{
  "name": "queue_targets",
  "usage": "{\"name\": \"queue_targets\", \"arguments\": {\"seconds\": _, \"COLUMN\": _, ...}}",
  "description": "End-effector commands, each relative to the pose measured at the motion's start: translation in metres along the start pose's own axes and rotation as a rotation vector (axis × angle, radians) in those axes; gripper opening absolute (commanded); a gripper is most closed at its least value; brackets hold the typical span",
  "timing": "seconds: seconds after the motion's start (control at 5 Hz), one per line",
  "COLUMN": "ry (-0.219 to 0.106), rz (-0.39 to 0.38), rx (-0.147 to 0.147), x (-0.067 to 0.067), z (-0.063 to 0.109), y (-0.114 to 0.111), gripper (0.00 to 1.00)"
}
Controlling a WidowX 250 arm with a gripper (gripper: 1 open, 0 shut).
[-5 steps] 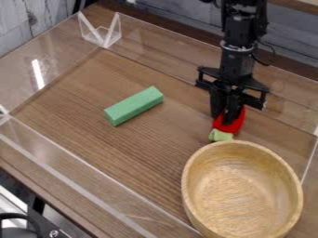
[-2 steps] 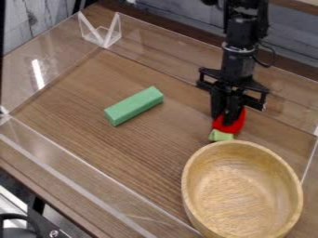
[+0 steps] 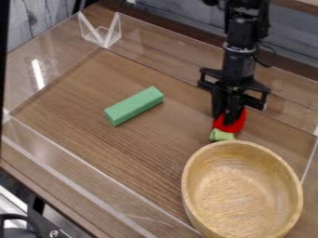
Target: Move the red object to the right side of the table
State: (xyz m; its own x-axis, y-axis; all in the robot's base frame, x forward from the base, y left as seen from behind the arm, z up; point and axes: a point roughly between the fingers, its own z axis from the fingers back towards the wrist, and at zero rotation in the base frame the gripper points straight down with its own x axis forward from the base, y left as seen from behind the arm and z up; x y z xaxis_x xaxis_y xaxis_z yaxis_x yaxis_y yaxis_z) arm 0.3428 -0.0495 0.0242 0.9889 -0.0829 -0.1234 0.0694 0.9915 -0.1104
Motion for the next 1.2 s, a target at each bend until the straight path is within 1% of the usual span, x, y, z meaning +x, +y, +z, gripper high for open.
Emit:
{"name": "queue_targets", "arguments": {"seconds": 0.0, "ry": -0.036, "rz": -0.022, "rx": -0.004, "x": 0.01, "z": -0.002, "y": -0.006, "gripper": 0.0}}
{"name": "queue_targets", "arguments": {"seconds": 0.4, "ry": -0.035, "rz": -0.039, "rx": -0.01, "x": 0.015, "z": -0.006, "y": -0.014, "gripper": 0.0}}
{"name": "queue_targets", "arguments": {"seconds": 0.6, "ry": -0.034, "rz": -0.045, "rx": -0.011, "x": 0.015, "z": -0.006, "y": -0.017, "gripper": 1.0}}
{"name": "queue_targets", "arguments": {"seconds": 0.8, "ry": -0.03, "rz": -0.053, "rx": -0.011, "x": 0.017, "z": -0.008, "y": -0.02, "gripper": 0.0}}
{"name": "queue_targets", "arguments": {"seconds": 1.0, "ry": -0.026, "rz": -0.06, "rx": -0.011, "x": 0.018, "z": -0.01, "y": -0.022, "gripper": 0.0}}
